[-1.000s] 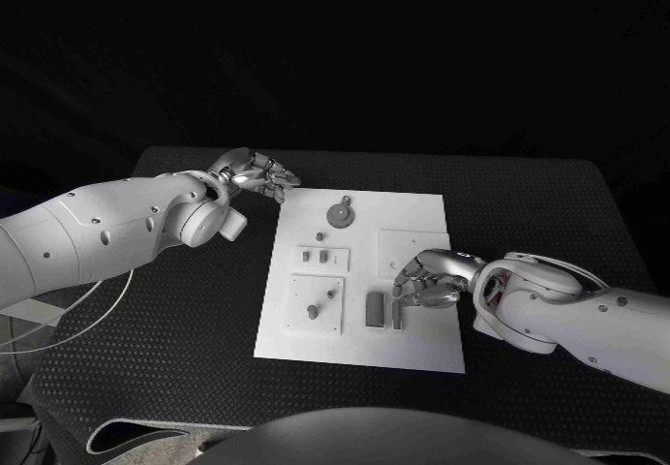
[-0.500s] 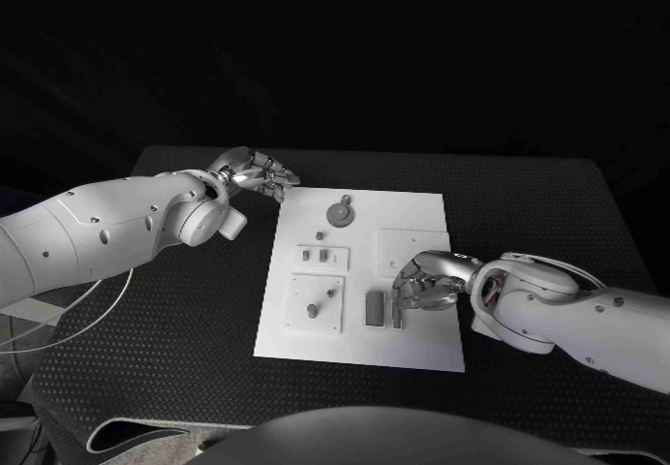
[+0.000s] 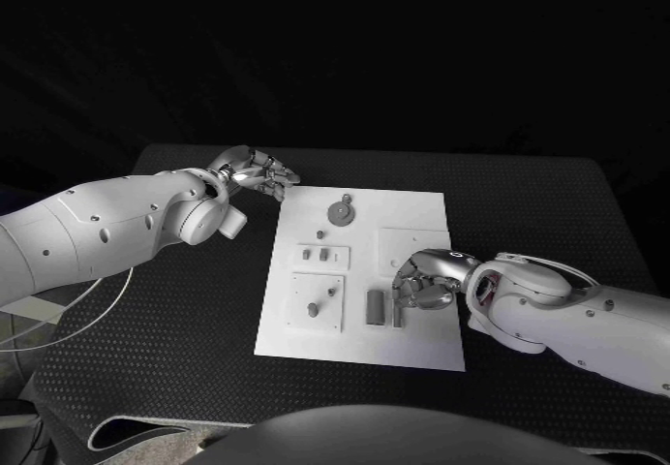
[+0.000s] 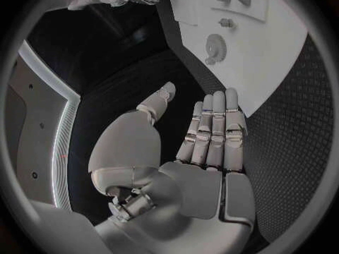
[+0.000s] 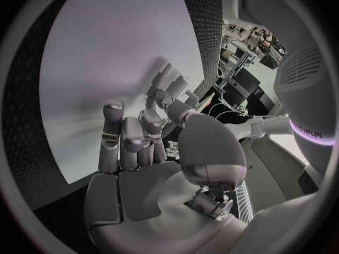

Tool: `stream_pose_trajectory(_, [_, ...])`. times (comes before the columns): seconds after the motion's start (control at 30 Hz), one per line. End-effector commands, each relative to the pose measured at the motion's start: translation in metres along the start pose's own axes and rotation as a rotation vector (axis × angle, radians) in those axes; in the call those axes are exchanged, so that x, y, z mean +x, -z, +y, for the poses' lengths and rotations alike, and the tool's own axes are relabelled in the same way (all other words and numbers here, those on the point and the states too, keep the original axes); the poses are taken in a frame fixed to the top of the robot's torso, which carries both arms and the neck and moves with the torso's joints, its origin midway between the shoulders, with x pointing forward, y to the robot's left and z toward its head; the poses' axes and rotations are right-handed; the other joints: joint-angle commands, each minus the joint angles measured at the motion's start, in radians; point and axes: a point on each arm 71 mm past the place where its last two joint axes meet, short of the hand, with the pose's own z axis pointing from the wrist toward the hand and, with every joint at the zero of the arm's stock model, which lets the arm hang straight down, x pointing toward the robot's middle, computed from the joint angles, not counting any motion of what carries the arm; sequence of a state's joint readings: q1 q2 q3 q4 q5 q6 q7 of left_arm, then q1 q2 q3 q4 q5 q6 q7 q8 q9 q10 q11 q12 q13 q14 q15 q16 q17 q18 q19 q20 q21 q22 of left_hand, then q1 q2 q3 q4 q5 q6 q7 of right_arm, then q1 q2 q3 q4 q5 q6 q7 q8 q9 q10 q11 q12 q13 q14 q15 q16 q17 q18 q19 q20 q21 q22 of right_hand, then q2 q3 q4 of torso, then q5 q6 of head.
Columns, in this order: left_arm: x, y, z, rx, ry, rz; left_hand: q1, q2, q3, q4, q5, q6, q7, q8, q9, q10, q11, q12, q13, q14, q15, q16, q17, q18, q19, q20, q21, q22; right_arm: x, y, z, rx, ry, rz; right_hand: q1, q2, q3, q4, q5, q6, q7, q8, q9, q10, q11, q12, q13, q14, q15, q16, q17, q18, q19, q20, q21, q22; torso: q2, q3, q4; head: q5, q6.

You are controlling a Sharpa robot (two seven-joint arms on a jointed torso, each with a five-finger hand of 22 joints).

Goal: Assemble the parts on the task board

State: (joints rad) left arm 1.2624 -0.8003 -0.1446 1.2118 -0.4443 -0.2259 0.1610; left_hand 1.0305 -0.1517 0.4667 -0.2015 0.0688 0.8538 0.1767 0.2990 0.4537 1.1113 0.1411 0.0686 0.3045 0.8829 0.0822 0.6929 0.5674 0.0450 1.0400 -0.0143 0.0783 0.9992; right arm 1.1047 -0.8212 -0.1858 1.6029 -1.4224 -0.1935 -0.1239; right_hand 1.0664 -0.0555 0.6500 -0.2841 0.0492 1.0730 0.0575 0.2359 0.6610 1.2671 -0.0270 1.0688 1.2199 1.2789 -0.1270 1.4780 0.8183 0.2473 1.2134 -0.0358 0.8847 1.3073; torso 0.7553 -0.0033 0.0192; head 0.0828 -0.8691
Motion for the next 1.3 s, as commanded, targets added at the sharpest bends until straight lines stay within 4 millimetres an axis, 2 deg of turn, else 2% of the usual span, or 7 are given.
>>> stream_pose_trajectory(0.03, [0.002, 0.0, -0.002, 0.01, 0.0, 0.016, -0.007, 0.004, 0.001, 0.007, -0.004, 0.004, 0.003, 0.002, 0.0, 0.0, -0.003, 0.001, 0.001, 0.006, 0.003, -0.004, 0.001, 0.021, -0.003, 0.0, -0.005, 0.002, 0.005, 0.0, -0.003, 0.014, 0.04, 0.001, 0.005, 0.0, -0.001, -0.005, 0.0, 0.025, 0.019, 0.004, -0.002, 0.001, -0.007, 0.005, 0.0, 0.001, -0.008, -0.004, -0.001, 0.014, -0.003, 0.0, 0.001, 0.016, 0.0, 0.0, -0.0002, 0.0, -0.001])
stream_pose_trajectory(0.6, [0.002, -0.001, -0.002, 0.01, 0.0, 0.016, -0.006, 0.003, 0.001, 0.007, -0.004, 0.004, 0.004, 0.002, -0.001, 0.0, -0.003, 0.0, 0.001, 0.006, 0.003, -0.004, 0.002, 0.021, -0.003, 0.0, -0.005, 0.002, 0.006, 0.0, -0.002, 0.007, 0.038, -0.024, 0.01, 0.0, -0.004, -0.007, 0.0, 0.025, 0.018, 0.009, 0.003, 0.005, -0.008, 0.005, -0.001, 0.002, -0.009, -0.004, -0.002, 0.014, -0.001, 0.0, 0.001, 0.015, 0.0, -0.0003, -0.0004, 0.0, -0.002])
stream_pose_trajectory(0.87, [0.002, -0.001, -0.002, 0.015, 0.0, 0.012, -0.006, 0.003, 0.001, 0.007, -0.004, 0.004, 0.004, 0.002, -0.001, 0.0, -0.003, 0.0, 0.001, 0.006, 0.003, -0.005, 0.003, 0.021, -0.003, 0.0, -0.005, 0.002, -0.004, 0.005, -0.007, -0.012, -0.03, -0.149, 0.01, -0.004, -0.007, -0.006, 0.0, 0.025, 0.017, 0.01, 0.006, 0.005, -0.008, 0.003, -0.004, 0.003, -0.009, -0.005, -0.002, 0.015, 0.0, 0.0, 0.001, 0.015, -0.001, 0.0006, -0.0008, -0.003, 0.011])
stream_pose_trajectory(1.07, [0.002, -0.001, -0.002, 0.016, 0.028, 0.005, -0.007, 0.002, 0.001, 0.007, -0.005, 0.003, 0.004, 0.001, -0.001, -0.001, -0.003, 0.0, 0.001, 0.006, 0.003, -0.005, 0.003, 0.02, -0.003, 0.001, -0.006, 0.001, -0.027, 0.012, -0.025, 0.022, -0.188, -0.294, 0.007, -0.028, -0.011, -0.003, 0.0, -0.005, 0.023, -0.003, 0.003, -0.009, -0.003, -0.024, -0.024, 0.0, -0.008, -0.011, -0.005, 0.015, -0.001, -0.002, -0.003, 0.013, -0.003, -0.0045, -0.003, -0.016, 0.036])
stream_pose_trajectory(1.13, [0.002, -0.002, -0.003, 0.021, 0.029, 0.0, -0.007, 0.002, 0.0, 0.007, -0.005, 0.003, 0.004, 0.001, -0.001, -0.001, -0.003, 0.0, 0.001, 0.006, 0.003, -0.005, 0.003, 0.02, -0.004, 0.001, -0.006, 0.001, -0.037, 0.012, -0.027, 0.018, -0.224, -0.331, -0.002, -0.04, -0.011, 0.001, -0.001, -0.029, 0.03, -0.017, -0.002, -0.018, 0.004, -0.035, -0.031, -0.006, -0.002, -0.023, -0.01, 0.015, -0.008, 0.0, -0.012, 0.009, -0.004, -0.0038, -0.0034, -0.018, 0.047])
stream_pose_trajectory(1.2, [0.002, -0.003, -0.003, 0.025, 0.04, -0.007, -0.007, 0.001, 0.0, 0.007, -0.004, 0.002, 0.004, 0.001, -0.001, -0.002, -0.003, 0.0, 0.001, 0.005, 0.004, -0.006, 0.003, 0.02, -0.005, 0.001, -0.006, 0.001, -0.051, 0.011, -0.029, -0.005, -0.235, -0.376, -0.015, -0.058, -0.006, 0.005, 0.0, -0.07, 0.044, -0.038, -0.009, -0.038, 0.015, -0.063, -0.05, -0.02, 0.008, -0.057, -0.026, 0.015, -0.026, 0.004, -0.036, -0.002, -0.005, -0.0043, -0.0048, -0.022, 0.063])
stream_pose_trajectory(1.3, [0.002, -0.004, -0.004, 0.033, 0.058, -0.014, -0.007, 0.003, 0.001, 0.007, -0.004, -0.005, 0.007, -0.003, -0.003, -0.004, -0.001, -0.001, 0.0, -0.001, 0.006, -0.012, 0.003, 0.019, -0.013, 0.003, -0.01, -0.002, -0.071, 0.008, -0.035, -0.017, -0.302, -0.432, -0.023, -0.072, 0.001, 0.009, -0.001, -0.105, 0.055, -0.053, -0.013, -0.066, 0.028, -0.104, -0.081, -0.038, 0.019, -0.094, -0.041, 0.014, -0.05, 0.014, -0.066, -0.015, -0.007, -0.0039, -0.0044, -0.028, 0.098])
